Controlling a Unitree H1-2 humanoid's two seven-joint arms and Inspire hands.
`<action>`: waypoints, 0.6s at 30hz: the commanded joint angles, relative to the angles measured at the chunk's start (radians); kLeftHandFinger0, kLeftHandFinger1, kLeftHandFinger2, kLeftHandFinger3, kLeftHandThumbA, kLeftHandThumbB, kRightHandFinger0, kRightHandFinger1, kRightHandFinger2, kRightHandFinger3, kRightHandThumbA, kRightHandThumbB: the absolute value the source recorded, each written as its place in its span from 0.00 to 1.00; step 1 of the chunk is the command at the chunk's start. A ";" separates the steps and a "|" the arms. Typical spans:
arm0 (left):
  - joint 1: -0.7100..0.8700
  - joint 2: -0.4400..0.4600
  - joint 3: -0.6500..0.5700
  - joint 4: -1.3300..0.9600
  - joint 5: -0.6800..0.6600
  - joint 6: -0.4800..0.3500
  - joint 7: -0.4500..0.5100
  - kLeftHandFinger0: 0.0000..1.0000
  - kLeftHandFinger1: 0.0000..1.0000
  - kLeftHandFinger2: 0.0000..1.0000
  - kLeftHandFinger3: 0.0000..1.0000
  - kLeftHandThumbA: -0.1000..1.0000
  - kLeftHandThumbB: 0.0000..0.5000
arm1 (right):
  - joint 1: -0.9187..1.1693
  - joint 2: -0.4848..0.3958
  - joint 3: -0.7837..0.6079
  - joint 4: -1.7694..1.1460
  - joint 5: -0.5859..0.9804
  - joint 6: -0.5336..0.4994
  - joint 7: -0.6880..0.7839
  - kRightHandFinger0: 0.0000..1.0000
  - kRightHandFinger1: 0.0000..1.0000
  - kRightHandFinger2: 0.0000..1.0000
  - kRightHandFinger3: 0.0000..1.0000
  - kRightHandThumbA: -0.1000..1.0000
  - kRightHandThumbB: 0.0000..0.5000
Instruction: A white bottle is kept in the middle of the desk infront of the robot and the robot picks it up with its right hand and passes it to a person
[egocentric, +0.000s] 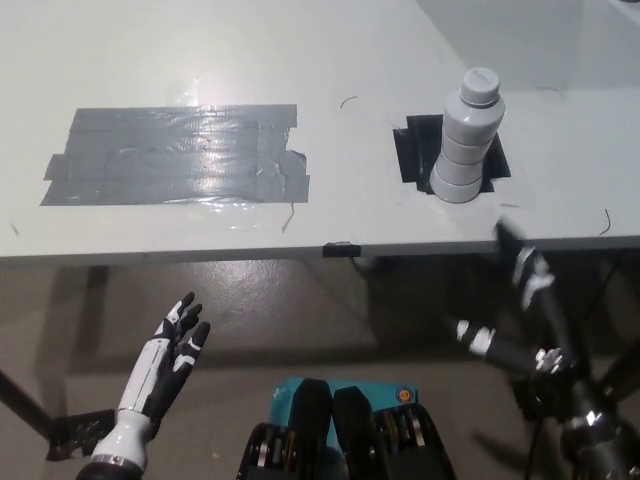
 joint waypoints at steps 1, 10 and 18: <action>0.002 -0.006 0.005 -0.023 -0.003 -0.039 0.005 0.93 1.00 1.00 1.00 0.87 0.12 | -0.110 -0.005 -0.054 -0.052 -0.009 0.047 -0.047 1.00 1.00 1.00 1.00 0.95 0.67; -0.010 -0.002 0.002 -0.019 0.007 -0.047 0.007 0.93 1.00 1.00 1.00 0.89 0.12 | -0.322 -0.031 -0.112 0.209 0.000 0.121 -0.067 1.00 1.00 1.00 1.00 0.98 0.64; -0.012 -0.002 0.002 -0.017 0.010 -0.049 0.007 0.93 1.00 1.00 1.00 0.91 0.14 | -0.448 -0.048 -0.121 0.429 -0.013 0.147 -0.093 1.00 1.00 1.00 1.00 1.00 0.77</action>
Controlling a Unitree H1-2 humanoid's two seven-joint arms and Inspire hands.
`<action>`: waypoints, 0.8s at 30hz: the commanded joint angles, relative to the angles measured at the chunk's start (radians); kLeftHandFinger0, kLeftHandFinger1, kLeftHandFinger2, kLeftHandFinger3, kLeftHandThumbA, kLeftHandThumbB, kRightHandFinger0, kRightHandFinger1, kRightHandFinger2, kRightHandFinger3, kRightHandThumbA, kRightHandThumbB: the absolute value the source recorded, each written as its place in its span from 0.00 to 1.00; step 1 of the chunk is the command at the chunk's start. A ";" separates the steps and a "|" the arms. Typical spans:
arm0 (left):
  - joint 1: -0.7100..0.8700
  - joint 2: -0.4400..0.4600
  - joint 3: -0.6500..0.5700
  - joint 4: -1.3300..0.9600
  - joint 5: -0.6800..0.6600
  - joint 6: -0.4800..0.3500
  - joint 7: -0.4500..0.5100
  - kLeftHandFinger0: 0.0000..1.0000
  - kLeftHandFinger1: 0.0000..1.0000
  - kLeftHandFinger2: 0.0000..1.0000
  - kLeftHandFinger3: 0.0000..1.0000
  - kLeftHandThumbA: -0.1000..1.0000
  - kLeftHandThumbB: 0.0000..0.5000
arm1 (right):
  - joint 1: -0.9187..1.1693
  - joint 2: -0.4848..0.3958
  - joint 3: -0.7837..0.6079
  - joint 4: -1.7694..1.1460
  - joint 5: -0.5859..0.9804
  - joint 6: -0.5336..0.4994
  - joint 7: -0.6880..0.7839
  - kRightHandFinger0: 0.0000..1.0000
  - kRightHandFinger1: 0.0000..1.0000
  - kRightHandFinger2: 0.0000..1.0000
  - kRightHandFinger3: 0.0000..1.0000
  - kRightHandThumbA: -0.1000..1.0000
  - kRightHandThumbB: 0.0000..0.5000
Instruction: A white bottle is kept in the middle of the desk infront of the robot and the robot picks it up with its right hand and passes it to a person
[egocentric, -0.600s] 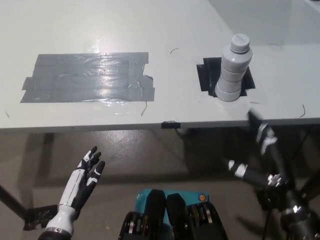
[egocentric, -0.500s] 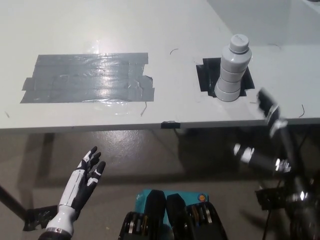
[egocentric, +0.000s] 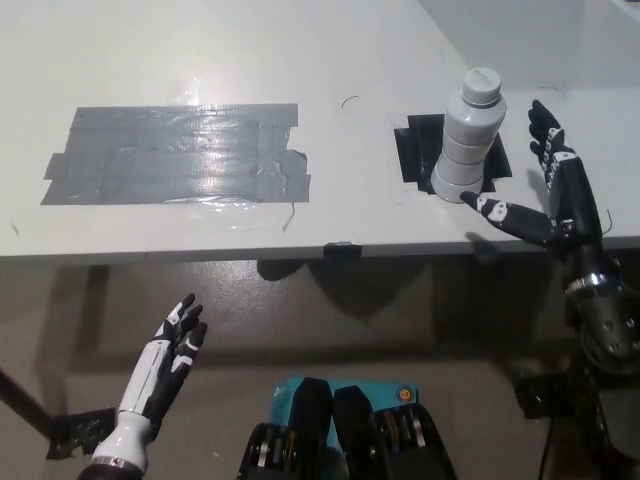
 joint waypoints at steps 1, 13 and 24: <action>-0.014 -0.001 0.002 -0.017 0.008 -0.042 0.007 0.93 1.00 1.00 1.00 0.92 0.15 | -0.099 -0.023 -0.017 0.091 -0.003 0.018 -0.038 1.00 1.00 1.00 1.00 1.00 0.78; -0.017 0.001 0.001 -0.030 0.013 -0.029 0.003 0.92 1.00 1.00 1.00 0.92 0.13 | -0.251 -0.014 -0.023 0.348 0.027 0.014 -0.038 1.00 1.00 1.00 1.00 1.00 0.86; -0.019 0.003 0.001 -0.027 0.012 -0.036 0.000 0.92 1.00 1.00 1.00 0.93 0.14 | -0.325 0.014 -0.012 0.459 0.043 0.004 -0.030 1.00 1.00 1.00 1.00 1.00 0.90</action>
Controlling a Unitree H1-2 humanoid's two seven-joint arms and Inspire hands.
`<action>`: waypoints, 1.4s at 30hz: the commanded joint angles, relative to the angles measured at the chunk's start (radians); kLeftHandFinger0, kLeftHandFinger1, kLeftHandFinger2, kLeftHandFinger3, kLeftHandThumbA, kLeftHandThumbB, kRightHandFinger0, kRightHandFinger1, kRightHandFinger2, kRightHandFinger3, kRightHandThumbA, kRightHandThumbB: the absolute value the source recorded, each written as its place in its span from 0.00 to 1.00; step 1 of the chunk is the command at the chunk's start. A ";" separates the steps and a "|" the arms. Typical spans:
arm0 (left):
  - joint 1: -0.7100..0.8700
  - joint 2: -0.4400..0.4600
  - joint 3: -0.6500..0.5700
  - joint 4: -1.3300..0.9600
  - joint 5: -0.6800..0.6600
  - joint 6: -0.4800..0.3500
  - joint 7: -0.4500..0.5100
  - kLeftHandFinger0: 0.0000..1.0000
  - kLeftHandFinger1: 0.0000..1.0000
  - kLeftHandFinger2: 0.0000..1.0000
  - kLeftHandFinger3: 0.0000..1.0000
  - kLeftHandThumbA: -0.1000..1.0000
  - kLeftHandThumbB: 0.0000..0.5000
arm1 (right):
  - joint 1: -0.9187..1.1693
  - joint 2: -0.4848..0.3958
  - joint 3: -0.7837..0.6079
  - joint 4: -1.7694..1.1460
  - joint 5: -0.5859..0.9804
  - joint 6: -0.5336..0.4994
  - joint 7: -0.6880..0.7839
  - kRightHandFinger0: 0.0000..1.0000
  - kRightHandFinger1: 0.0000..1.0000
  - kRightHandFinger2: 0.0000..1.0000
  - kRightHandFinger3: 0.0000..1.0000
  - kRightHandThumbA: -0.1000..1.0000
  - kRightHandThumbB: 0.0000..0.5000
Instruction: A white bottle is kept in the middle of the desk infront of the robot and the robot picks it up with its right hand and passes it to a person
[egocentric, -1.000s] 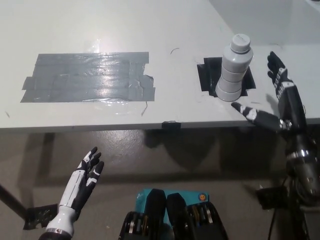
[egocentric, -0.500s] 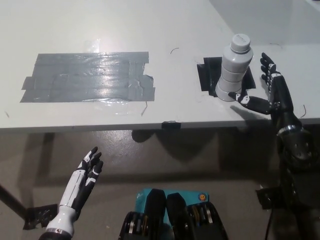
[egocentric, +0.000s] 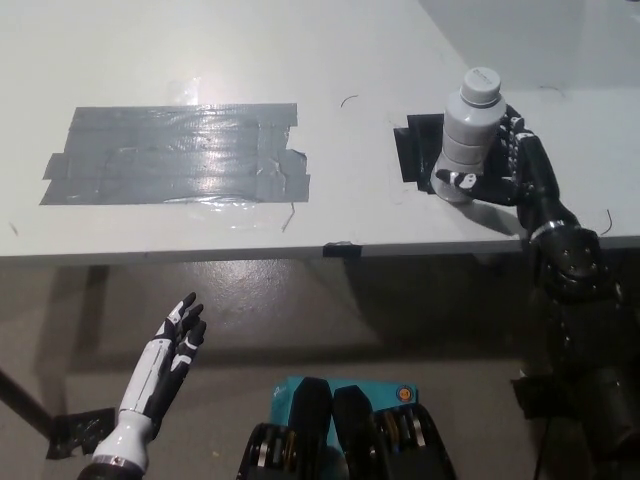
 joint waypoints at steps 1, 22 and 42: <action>-0.015 0.003 0.001 -0.030 0.002 -0.031 0.000 0.92 1.00 1.00 1.00 0.92 0.14 | -0.074 0.004 0.011 0.017 0.007 -0.022 -0.007 1.00 1.00 1.00 1.00 1.00 0.93; -0.031 0.009 -0.003 -0.029 0.010 -0.044 -0.003 0.90 1.00 1.00 1.00 0.91 0.11 | -0.262 -0.013 0.030 0.505 -0.013 -0.179 -0.198 0.05 0.55 0.84 0.80 0.00 0.33; -0.034 0.012 -0.004 -0.033 0.013 -0.035 -0.004 0.91 1.00 1.00 1.00 0.91 0.12 | -0.213 0.045 0.138 0.096 -0.083 -0.093 -0.167 0.09 0.56 0.91 0.95 0.00 0.26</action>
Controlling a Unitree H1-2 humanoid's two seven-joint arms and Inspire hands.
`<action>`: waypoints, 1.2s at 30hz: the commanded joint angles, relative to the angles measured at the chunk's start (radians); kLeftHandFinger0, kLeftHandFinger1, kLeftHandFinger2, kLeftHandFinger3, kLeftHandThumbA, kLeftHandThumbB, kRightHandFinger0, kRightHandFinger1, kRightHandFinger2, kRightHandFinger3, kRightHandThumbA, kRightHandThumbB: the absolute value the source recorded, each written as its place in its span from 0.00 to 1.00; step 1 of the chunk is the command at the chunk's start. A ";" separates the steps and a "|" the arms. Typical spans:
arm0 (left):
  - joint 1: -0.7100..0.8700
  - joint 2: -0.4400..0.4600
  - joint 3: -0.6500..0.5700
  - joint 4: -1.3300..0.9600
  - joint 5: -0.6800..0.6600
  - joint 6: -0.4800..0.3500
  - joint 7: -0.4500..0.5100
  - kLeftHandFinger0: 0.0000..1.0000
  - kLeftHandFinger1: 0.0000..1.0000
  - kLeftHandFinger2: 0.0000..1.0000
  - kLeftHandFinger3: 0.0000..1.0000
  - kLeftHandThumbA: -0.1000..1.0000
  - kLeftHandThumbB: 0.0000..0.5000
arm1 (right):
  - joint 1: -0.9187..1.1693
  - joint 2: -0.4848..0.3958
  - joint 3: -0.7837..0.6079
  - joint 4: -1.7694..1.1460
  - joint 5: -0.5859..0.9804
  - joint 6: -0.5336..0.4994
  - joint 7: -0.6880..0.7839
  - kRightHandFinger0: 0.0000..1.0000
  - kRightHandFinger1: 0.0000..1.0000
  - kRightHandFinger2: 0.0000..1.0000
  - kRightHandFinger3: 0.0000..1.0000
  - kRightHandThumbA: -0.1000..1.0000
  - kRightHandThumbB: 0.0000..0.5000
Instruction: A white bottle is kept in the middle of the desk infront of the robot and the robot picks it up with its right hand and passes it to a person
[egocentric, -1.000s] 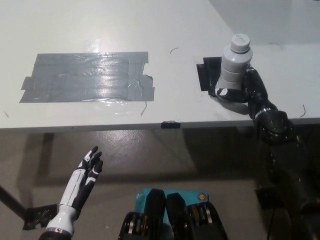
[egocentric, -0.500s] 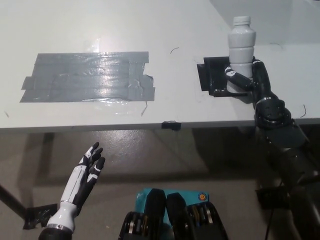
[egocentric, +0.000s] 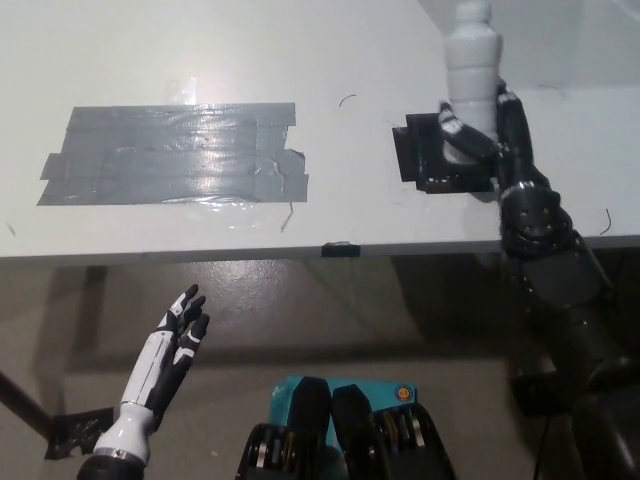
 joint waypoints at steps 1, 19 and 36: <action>-0.019 0.011 -0.001 -0.027 0.009 -0.035 -0.004 0.91 1.00 1.00 1.00 0.91 0.12 | -0.033 0.032 0.051 -0.175 -0.045 0.067 0.036 0.10 0.58 0.92 0.95 0.00 0.27; -0.029 0.013 0.002 -0.033 -0.004 -0.019 -0.012 0.93 1.00 1.00 1.00 0.91 0.15 | -0.229 0.108 0.141 0.166 -0.075 0.080 0.033 0.06 0.56 0.90 0.87 0.00 0.32; -0.033 0.016 0.001 -0.035 -0.005 -0.020 -0.016 0.91 1.00 1.00 1.00 0.88 0.14 | -0.249 0.107 0.144 0.242 -0.074 0.040 0.033 0.03 0.52 0.87 0.83 0.00 0.34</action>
